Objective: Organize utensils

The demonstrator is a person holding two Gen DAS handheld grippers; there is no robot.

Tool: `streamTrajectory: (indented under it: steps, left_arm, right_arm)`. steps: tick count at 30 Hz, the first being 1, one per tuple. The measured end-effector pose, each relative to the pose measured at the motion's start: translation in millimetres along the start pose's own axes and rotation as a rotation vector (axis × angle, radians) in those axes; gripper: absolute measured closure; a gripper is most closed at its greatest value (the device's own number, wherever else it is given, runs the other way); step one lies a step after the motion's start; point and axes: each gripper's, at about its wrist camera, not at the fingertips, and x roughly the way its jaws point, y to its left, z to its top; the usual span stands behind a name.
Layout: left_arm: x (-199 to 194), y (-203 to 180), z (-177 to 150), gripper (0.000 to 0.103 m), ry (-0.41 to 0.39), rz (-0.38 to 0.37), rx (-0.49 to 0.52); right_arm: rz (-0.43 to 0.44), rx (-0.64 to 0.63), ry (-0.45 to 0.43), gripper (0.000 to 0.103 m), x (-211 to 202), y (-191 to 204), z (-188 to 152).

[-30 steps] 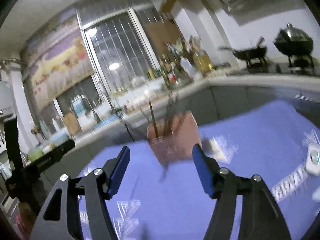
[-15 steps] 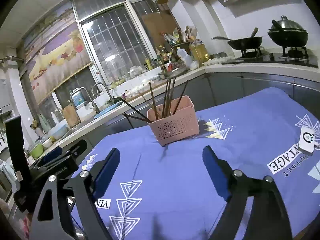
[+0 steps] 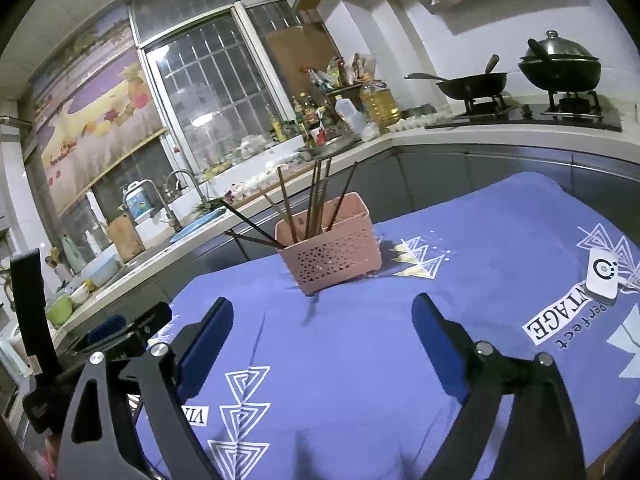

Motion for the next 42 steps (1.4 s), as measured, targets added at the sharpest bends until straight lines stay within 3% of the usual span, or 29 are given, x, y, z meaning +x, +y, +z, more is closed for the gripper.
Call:
streamTrajectory:
  steps: [14, 20, 25, 42]
  left_arm:
    - [26.3, 0.5, -6.1, 0.006, 0.065, 0.023, 0.014]
    - [30.0, 1.4, -5.7, 0.006, 0.095, -0.019, 0.0]
    - [26.2, -1.5, -5.8, 0.006, 0.088, -0.04, -0.006]
    - [8.5, 2.1, -3.9, 0.006, 0.003, 0.073, 0.032]
  right_arm:
    - [-0.002, -0.016, 0.038, 0.01, 17.8, 0.7, -4.4]
    - [-0.007, -0.039, 0.026, 0.01, 18.2, 3.0, -4.9]
    - [0.002, -0.036, 0.024, 0.01, 17.3, 3.0, -3.5]
    - [0.03, -0.054, 0.018, 0.01, 9.1, 7.1, -1.8]
